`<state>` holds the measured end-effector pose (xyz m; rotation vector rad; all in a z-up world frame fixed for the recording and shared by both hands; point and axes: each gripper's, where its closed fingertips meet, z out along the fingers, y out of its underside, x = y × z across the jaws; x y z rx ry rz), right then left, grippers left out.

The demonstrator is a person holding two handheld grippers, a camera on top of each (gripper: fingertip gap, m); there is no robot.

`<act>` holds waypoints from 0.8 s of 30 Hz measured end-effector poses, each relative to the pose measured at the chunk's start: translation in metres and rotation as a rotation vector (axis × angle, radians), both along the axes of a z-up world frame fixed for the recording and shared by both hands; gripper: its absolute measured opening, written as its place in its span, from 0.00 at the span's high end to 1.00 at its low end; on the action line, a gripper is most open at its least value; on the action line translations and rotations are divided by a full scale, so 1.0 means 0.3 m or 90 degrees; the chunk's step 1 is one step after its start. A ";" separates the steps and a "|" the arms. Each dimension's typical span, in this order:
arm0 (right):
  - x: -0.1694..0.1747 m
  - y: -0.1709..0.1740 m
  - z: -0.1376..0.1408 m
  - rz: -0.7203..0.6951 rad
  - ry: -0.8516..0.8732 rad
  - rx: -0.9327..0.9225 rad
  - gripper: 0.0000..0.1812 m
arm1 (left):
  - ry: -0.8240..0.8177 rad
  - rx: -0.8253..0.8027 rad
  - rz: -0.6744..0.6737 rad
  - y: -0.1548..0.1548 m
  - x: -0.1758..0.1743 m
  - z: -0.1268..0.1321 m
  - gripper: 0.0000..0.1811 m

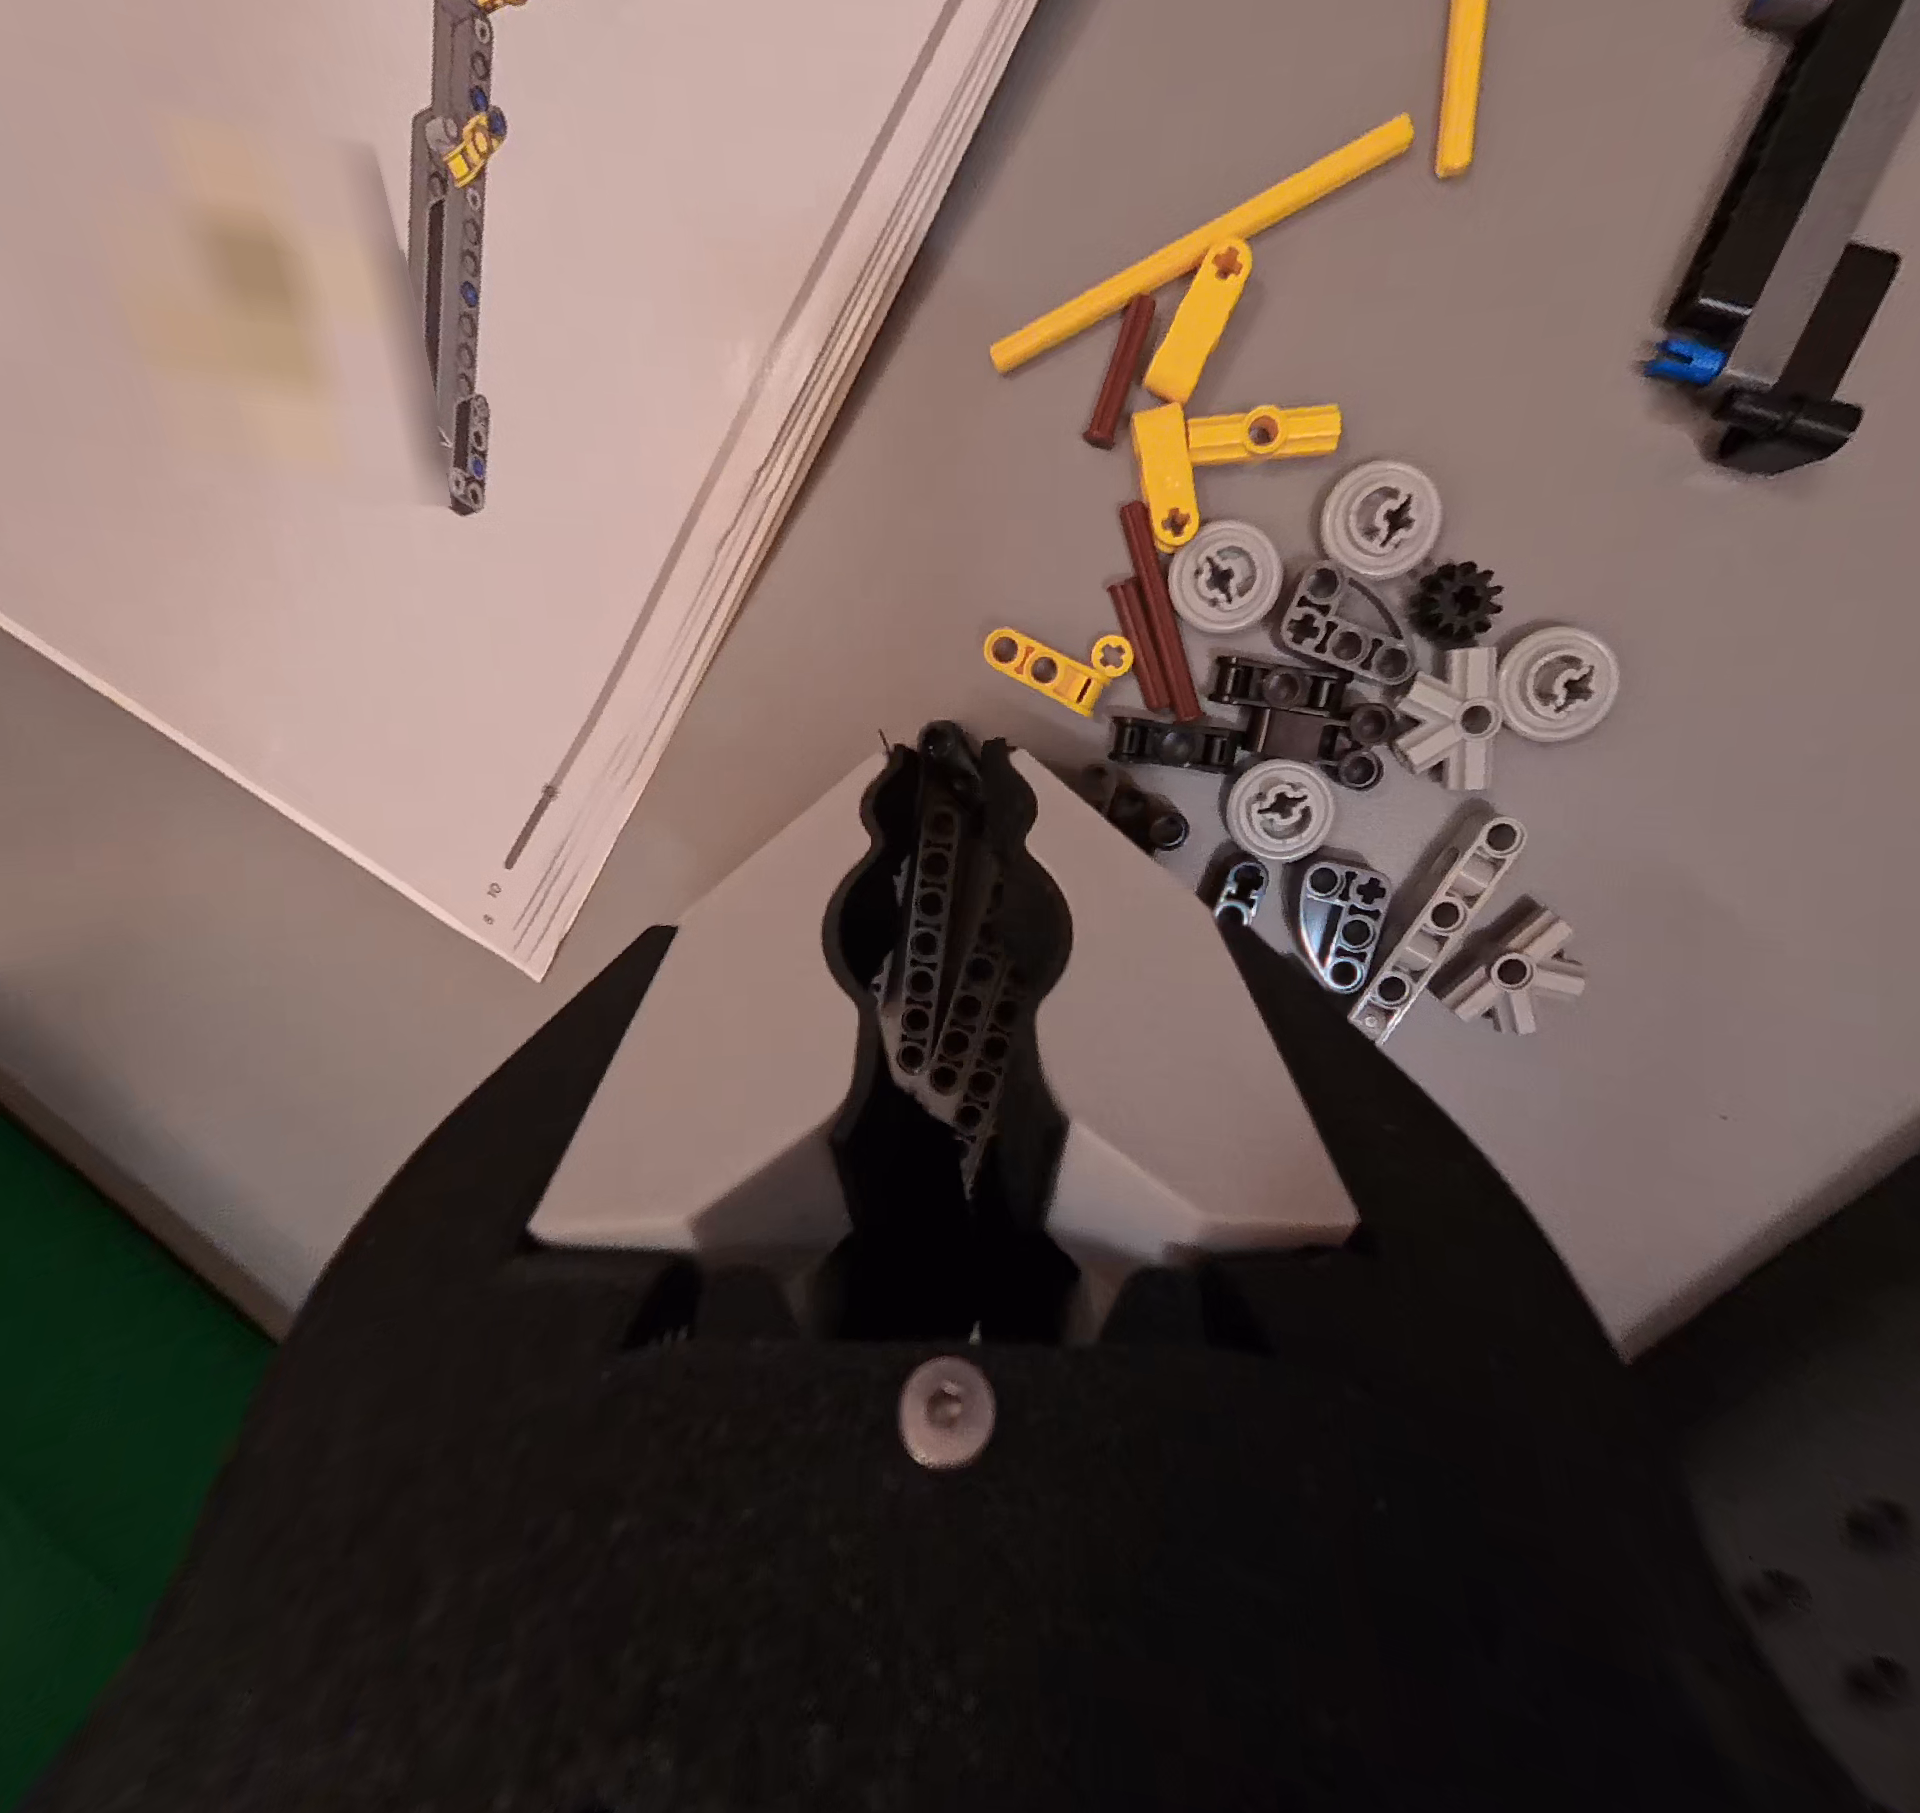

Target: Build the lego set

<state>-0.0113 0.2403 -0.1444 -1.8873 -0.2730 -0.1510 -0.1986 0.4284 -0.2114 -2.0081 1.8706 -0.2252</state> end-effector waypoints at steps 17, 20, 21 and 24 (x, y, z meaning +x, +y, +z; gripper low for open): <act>-0.002 0.000 -0.002 0.002 -0.003 -0.001 0.94 | -0.066 -0.012 0.048 0.039 -0.007 0.043 0.93; -0.003 0.000 -0.003 0.002 -0.006 -0.002 0.94 | -0.068 -0.042 0.059 0.022 -0.007 0.028 0.92; -0.003 0.000 -0.003 0.002 -0.007 -0.002 0.94 | -0.065 -0.033 0.067 0.031 -0.008 0.024 0.92; -0.003 0.000 -0.004 0.003 -0.006 -0.004 0.94 | -0.042 -0.040 0.077 0.029 -0.012 -0.001 0.90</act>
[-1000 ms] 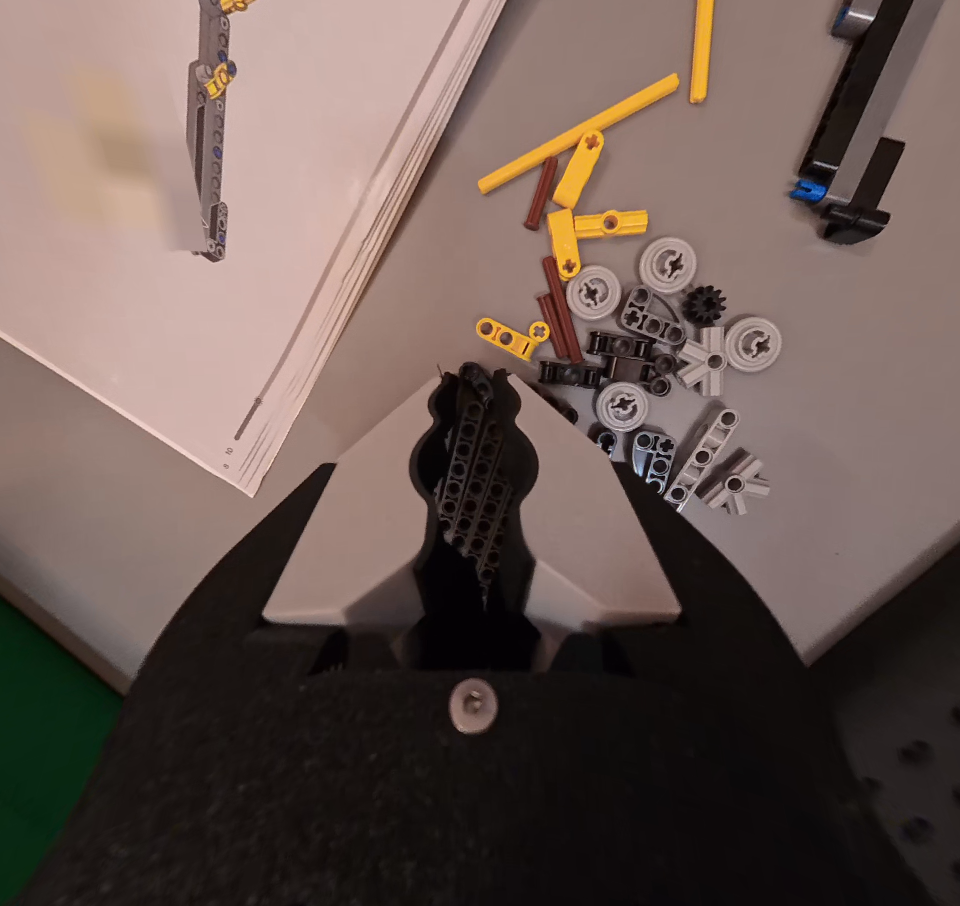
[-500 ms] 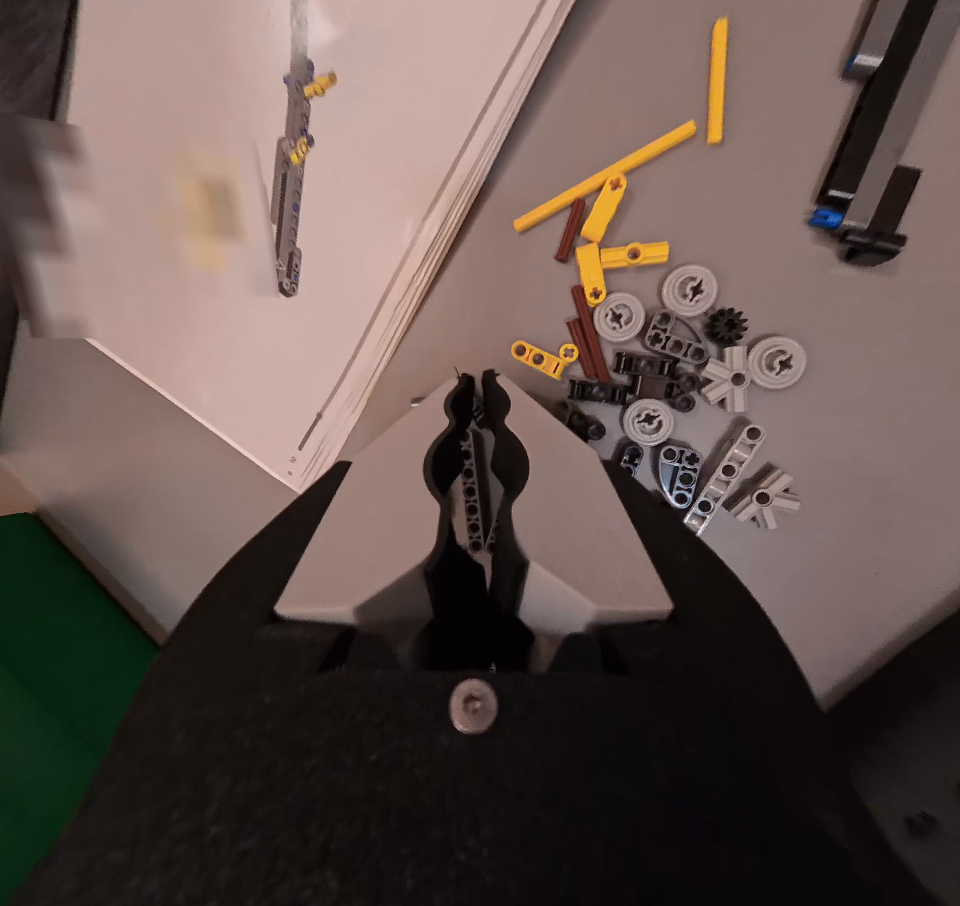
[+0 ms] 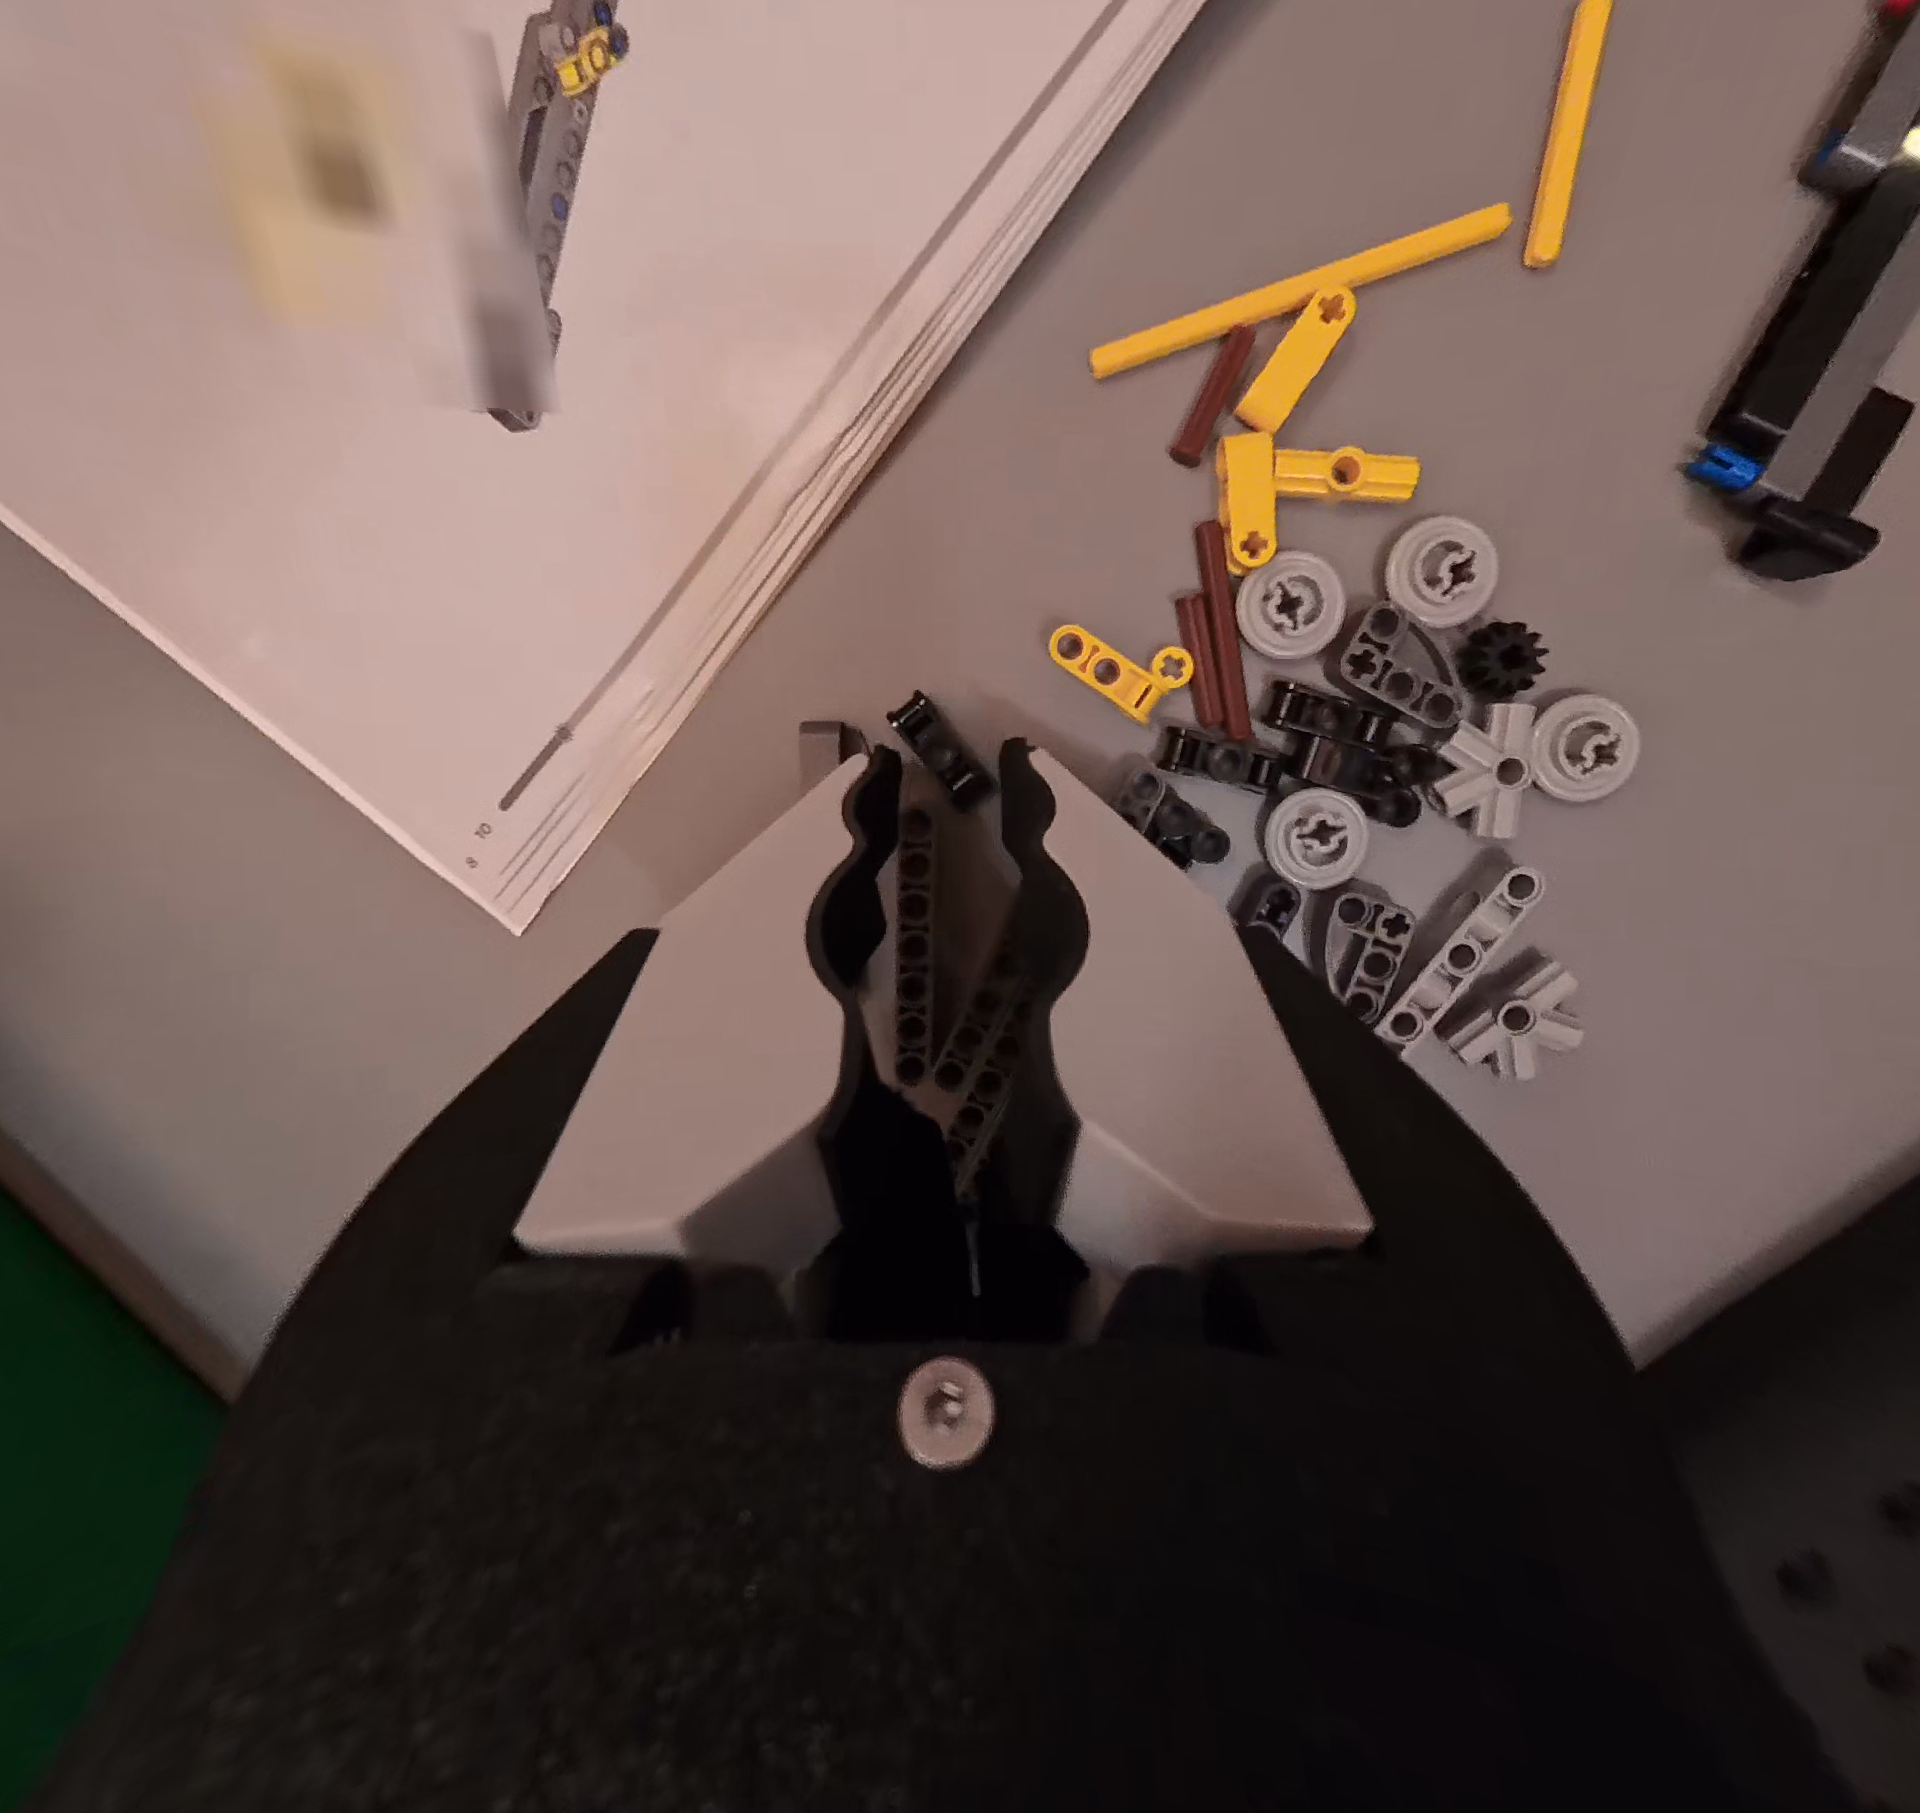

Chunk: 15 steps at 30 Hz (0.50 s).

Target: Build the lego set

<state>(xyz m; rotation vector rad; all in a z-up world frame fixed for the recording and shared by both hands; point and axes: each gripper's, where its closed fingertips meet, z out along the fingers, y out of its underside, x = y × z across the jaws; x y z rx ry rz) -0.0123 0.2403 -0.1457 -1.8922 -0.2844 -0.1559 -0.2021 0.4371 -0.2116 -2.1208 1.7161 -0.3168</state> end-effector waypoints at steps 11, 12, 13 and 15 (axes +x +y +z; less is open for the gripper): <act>0.004 0.001 0.000 -0.002 0.002 0.000 0.94 | -0.070 0.081 -0.065 -0.034 0.085 0.101 0.97; 0.006 0.001 0.000 -0.004 0.003 0.000 0.94 | -0.087 0.076 -0.083 -0.066 0.101 0.122 0.97; 0.008 0.001 0.001 -0.006 0.005 0.002 0.94 | -0.104 0.056 -0.106 -0.113 0.114 0.137 0.97; 0.018 0.002 0.006 -0.014 0.013 0.007 0.95 | -0.135 -0.003 -0.161 -0.236 0.132 0.152 0.97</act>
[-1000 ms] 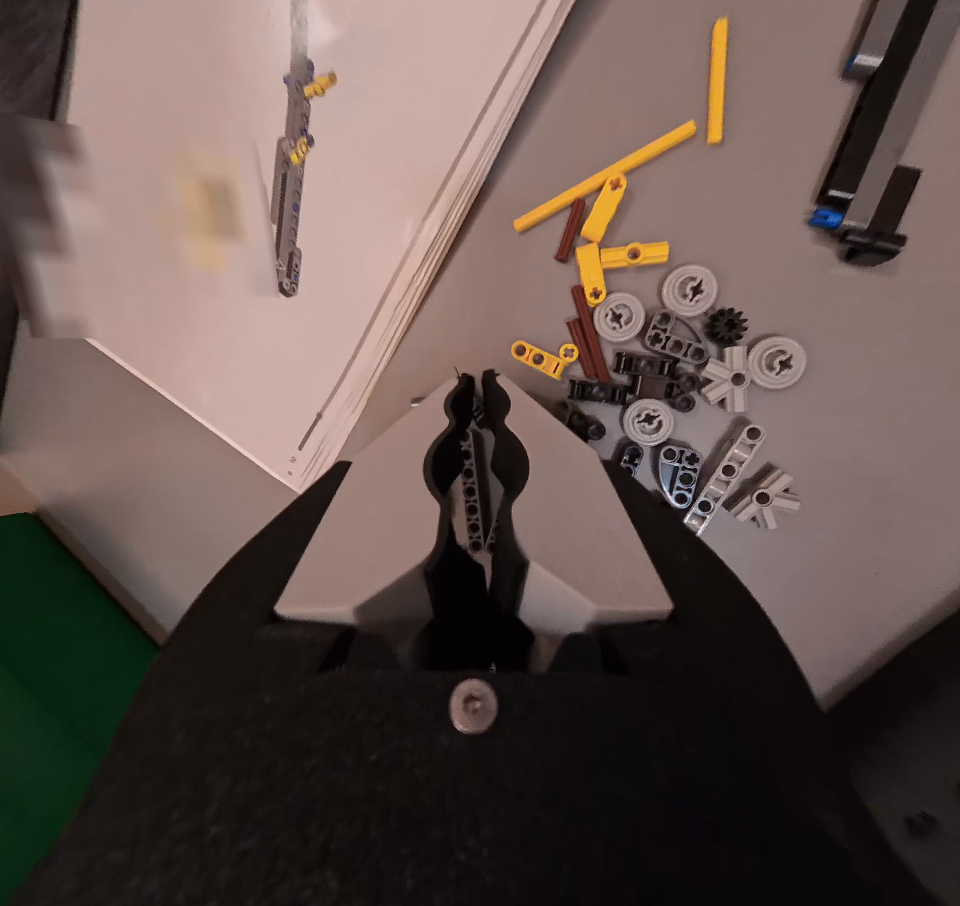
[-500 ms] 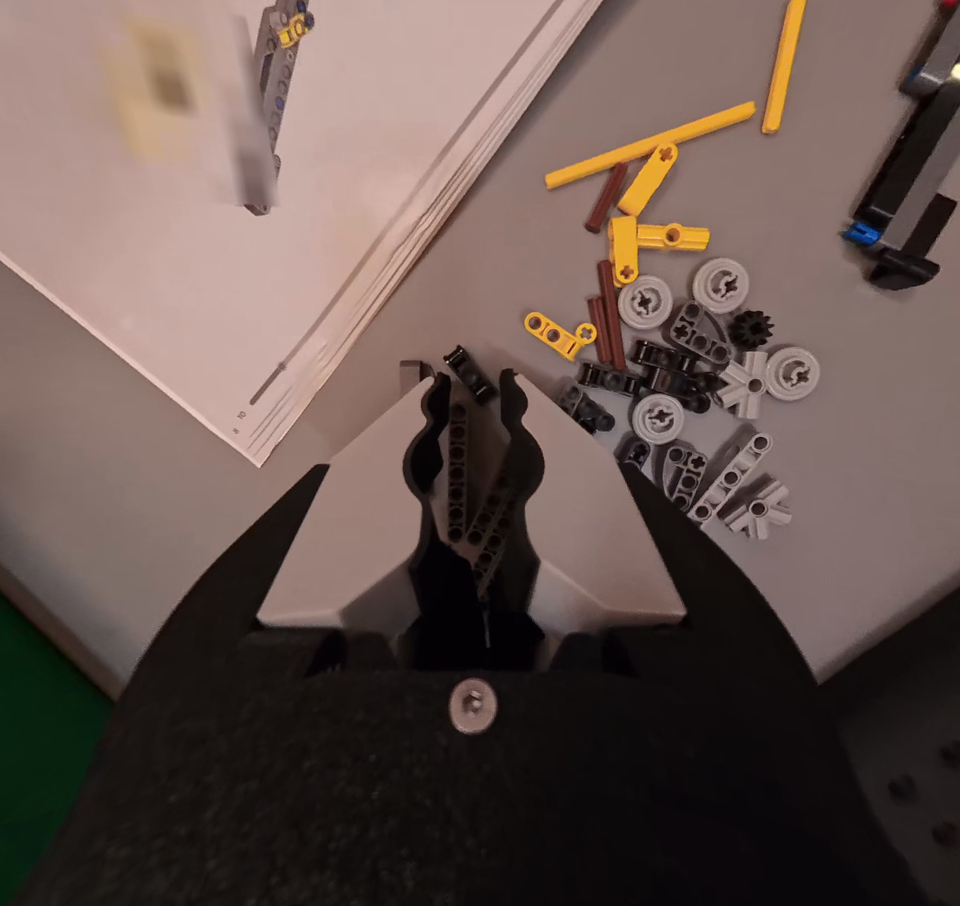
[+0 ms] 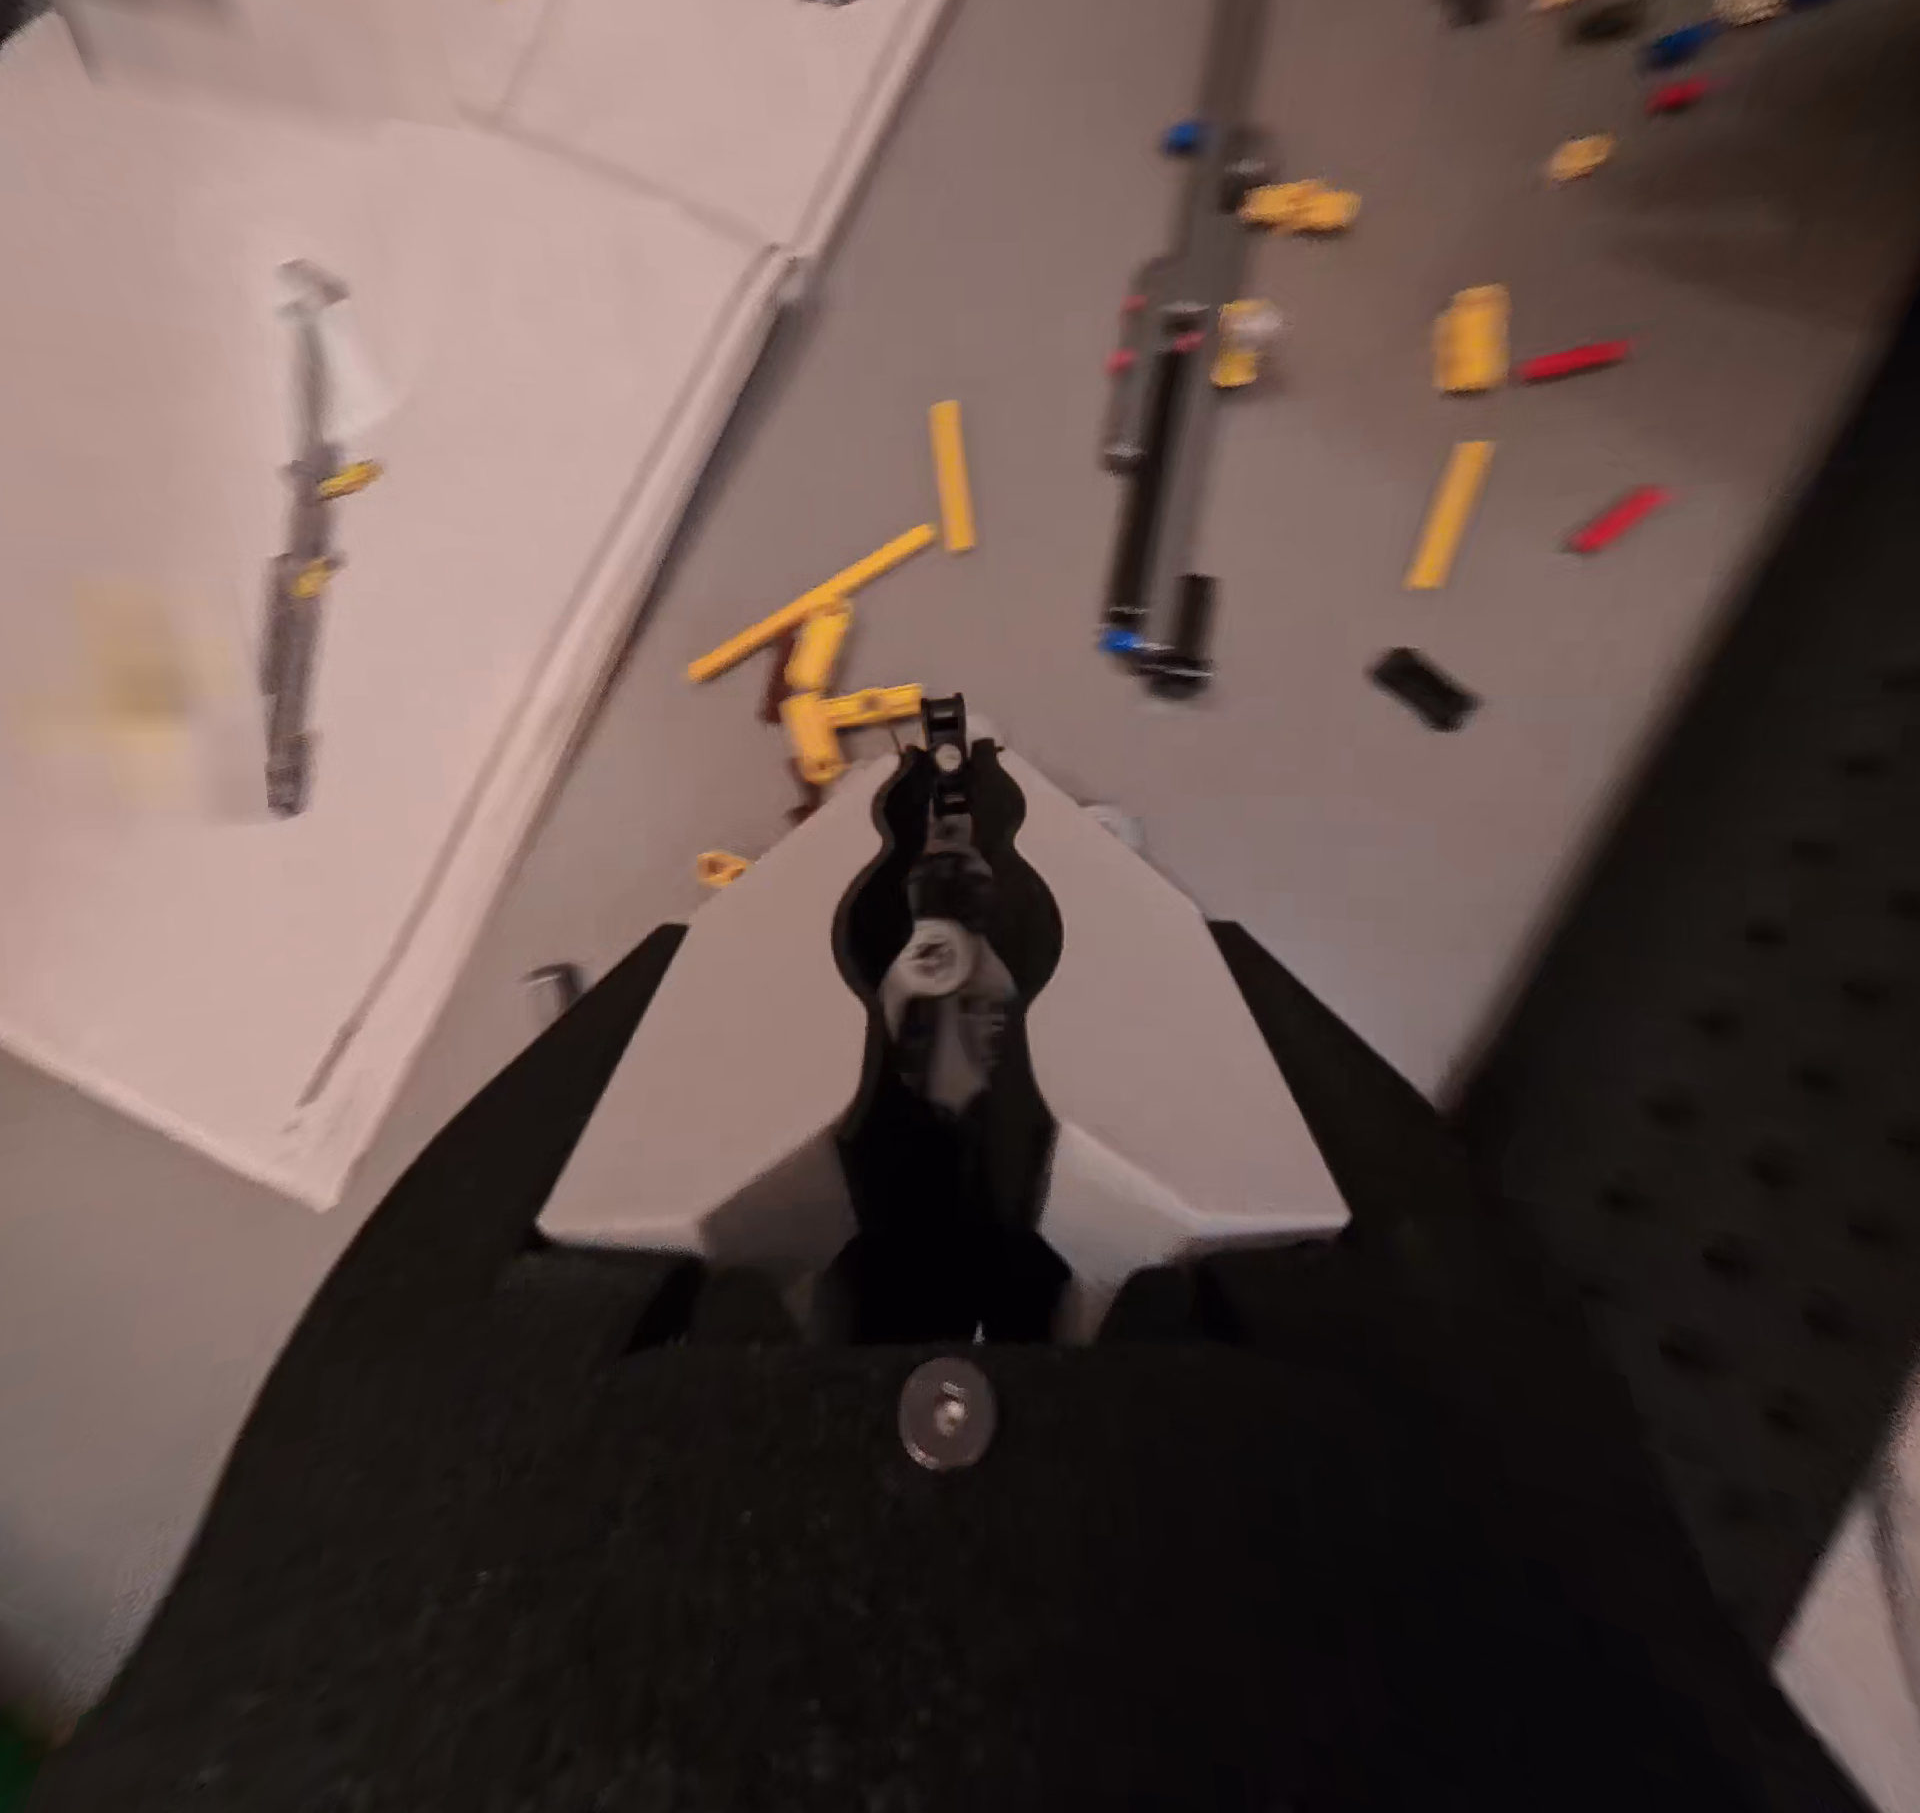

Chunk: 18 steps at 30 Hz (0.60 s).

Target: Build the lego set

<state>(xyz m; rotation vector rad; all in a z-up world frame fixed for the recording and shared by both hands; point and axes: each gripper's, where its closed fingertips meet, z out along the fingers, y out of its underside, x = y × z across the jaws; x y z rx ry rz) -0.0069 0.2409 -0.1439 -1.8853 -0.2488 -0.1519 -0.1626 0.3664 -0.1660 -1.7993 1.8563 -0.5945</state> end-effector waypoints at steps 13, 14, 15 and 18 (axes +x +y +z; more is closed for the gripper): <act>0.025 -0.001 0.021 -0.005 0.075 0.019 0.95 | 0.047 -0.049 -0.112 -0.281 -0.035 -0.098 0.97; 0.025 -0.001 0.019 -0.003 0.076 0.017 0.95 | 0.049 -0.051 -0.123 -0.293 -0.037 -0.101 0.97; 0.024 0.000 0.018 -0.002 0.077 0.015 0.95 | 0.057 -0.042 -0.137 -0.303 -0.038 -0.108 0.97; 0.023 -0.001 0.016 -0.003 0.073 0.014 0.95 | 0.071 -0.011 -0.170 -0.335 -0.031 -0.135 0.97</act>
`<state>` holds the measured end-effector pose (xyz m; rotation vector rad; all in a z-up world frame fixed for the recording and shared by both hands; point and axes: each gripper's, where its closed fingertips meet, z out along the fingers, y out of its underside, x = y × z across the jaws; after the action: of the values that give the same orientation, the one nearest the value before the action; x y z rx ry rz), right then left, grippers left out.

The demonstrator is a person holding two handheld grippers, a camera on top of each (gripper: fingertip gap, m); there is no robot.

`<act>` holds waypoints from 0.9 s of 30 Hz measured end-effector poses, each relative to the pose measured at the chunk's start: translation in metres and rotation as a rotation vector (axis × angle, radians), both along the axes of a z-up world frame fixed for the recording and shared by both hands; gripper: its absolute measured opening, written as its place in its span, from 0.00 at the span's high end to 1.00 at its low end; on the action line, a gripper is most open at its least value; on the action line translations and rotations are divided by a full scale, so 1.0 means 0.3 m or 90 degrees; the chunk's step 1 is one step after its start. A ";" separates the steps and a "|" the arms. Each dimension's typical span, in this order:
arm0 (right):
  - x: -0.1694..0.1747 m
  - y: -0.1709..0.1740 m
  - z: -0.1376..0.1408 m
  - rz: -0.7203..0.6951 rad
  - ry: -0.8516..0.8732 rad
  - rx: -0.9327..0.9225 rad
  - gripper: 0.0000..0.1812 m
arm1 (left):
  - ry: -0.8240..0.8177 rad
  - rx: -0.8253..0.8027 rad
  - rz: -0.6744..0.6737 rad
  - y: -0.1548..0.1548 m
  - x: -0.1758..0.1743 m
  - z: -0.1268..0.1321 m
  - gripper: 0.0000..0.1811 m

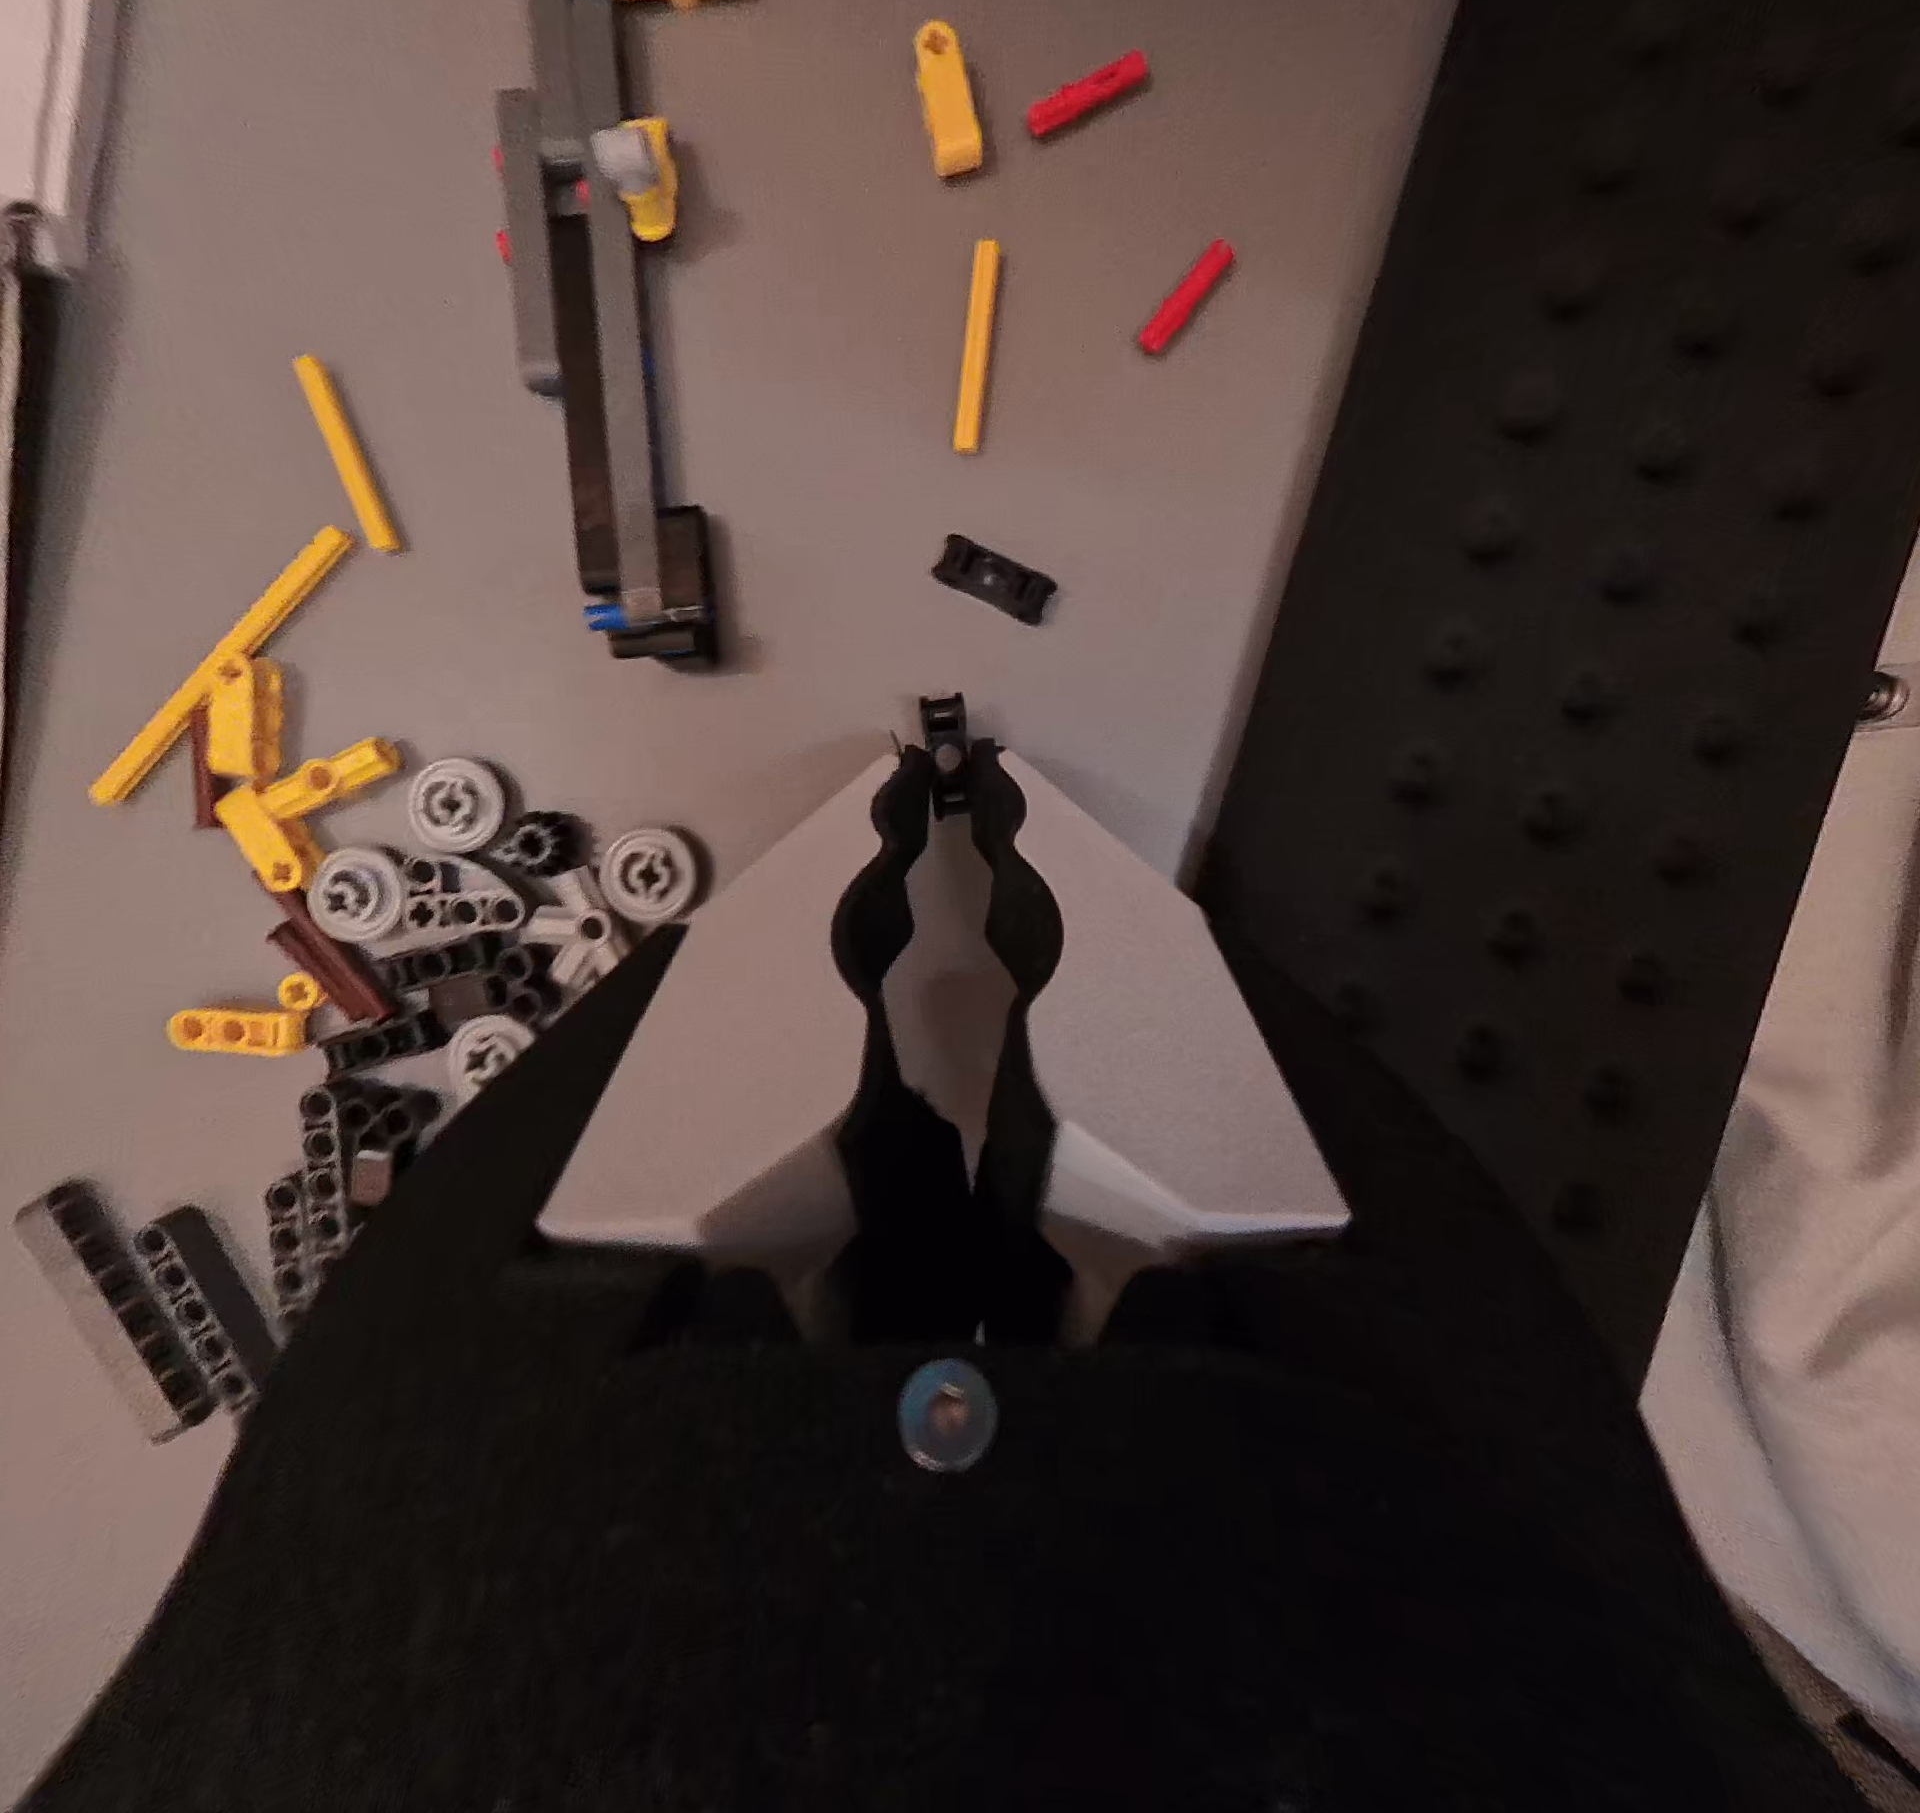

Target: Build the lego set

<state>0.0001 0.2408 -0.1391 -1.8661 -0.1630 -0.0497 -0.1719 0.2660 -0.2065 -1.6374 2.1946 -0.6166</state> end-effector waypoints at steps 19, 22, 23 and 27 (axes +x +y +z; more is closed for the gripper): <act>-0.017 0.002 -0.017 0.004 -0.036 -0.015 0.94 | -0.052 0.074 -0.055 -0.074 0.249 0.001 0.87; -0.020 -0.001 -0.013 0.006 -0.038 -0.009 0.94 | -0.042 0.077 -0.072 -0.072 0.262 -0.018 0.92; -0.021 -0.001 -0.013 0.007 -0.039 -0.009 0.94 | -0.053 0.058 -0.070 -0.079 0.271 -0.010 0.93; -0.025 0.000 -0.017 0.010 -0.044 -0.013 0.94 | -0.107 0.007 -0.038 -0.084 0.332 0.033 0.91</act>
<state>-0.0073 0.2409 -0.1442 -1.8839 -0.2263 -0.1016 -0.0722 0.2408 -0.1967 -1.4621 2.1285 -0.7294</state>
